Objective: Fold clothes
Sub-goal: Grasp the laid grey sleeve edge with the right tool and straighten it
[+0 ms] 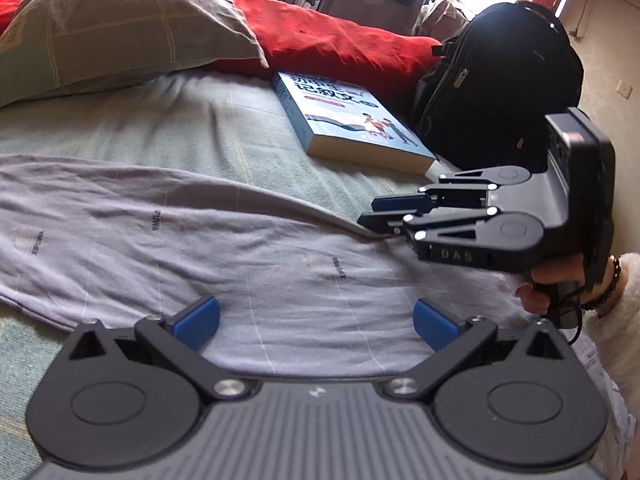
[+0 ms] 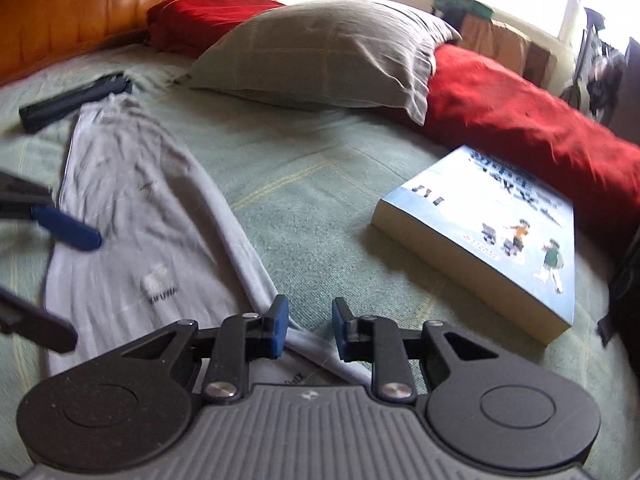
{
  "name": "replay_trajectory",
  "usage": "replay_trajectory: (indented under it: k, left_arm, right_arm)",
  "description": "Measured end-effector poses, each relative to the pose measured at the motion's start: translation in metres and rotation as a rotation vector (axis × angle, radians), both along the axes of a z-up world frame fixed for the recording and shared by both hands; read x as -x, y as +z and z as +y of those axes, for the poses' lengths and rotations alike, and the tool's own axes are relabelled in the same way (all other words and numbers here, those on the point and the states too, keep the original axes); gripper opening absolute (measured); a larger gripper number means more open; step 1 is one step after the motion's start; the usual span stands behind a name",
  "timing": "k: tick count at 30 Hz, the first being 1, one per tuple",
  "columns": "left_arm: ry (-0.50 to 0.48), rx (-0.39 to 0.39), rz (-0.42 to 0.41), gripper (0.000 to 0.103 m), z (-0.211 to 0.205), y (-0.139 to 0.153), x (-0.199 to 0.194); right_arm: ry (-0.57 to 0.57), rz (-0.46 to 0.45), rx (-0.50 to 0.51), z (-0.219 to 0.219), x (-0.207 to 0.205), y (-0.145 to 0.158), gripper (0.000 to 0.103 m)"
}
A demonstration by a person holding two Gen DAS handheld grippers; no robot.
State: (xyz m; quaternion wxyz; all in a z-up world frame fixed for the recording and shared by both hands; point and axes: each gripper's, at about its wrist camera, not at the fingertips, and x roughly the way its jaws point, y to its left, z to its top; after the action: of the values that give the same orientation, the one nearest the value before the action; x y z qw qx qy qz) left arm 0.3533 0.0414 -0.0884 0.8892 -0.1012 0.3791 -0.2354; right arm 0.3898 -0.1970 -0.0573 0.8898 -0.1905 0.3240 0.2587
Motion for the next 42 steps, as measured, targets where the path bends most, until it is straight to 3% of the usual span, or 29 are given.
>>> replay_trajectory:
  k: [10,13,17,19,24,25,26,29,32,36,39,41,42]
  left_arm:
    - [0.002,0.000,-0.018,0.102,0.000,-0.003,0.000]
    - [-0.003,-0.010,-0.028,0.102,-0.001,-0.004,0.002]
    - [-0.007,-0.027,-0.038,0.102,-0.003,-0.004,0.002]
    - [-0.009,-0.039,-0.043,0.102,-0.005,-0.004,0.003]
    - [-0.016,-0.051,-0.051,0.102,-0.006,-0.005,0.004]
    - [-0.018,-0.046,-0.048,0.102,-0.005,-0.003,0.004]
    - [-0.018,-0.035,-0.042,0.102,-0.003,-0.001,0.004]
    - [-0.014,-0.008,-0.026,0.102,0.002,0.001,0.001]
    - [-0.010,0.012,-0.013,0.102,0.005,0.000,-0.002]
    - [-0.008,0.017,-0.010,0.102,0.006,-0.002,-0.004]
    - [-0.011,0.008,-0.015,0.102,0.006,-0.003,-0.004]
    - [-0.011,0.013,-0.016,0.102,0.007,-0.004,-0.004]
    - [-0.011,0.016,-0.016,0.102,0.008,-0.004,-0.004]
  right_arm:
    - [0.072,-0.062,0.050,0.004,0.019,-0.006,0.027]
    - [0.099,-0.071,0.088,0.012,0.024,-0.010,0.009]
    - [0.082,-0.101,0.112,0.015,0.018,-0.005,0.003]
    - [-0.009,-0.126,0.104,0.010,0.000,-0.002,0.003]
    - [-0.126,-0.058,0.038,-0.006,-0.029,0.002,0.005]
    - [-0.129,-0.049,0.006,-0.011,-0.027,0.008,0.011]
    - [-0.123,-0.030,-0.033,-0.015,-0.025,0.014,0.024]
    - [-0.076,0.010,-0.131,-0.026,-0.020,0.025,0.035]
    - [-0.054,0.020,-0.117,-0.026,-0.015,0.025,0.035]
    - [-0.020,0.021,-0.023,-0.016,-0.010,0.005,0.034]
    - [0.004,-0.020,0.041,-0.007,-0.001,-0.008,0.030]
    - [0.029,-0.043,0.073,-0.001,0.006,-0.011,0.007]
    - [0.045,-0.061,0.104,0.004,0.009,-0.012,0.004]
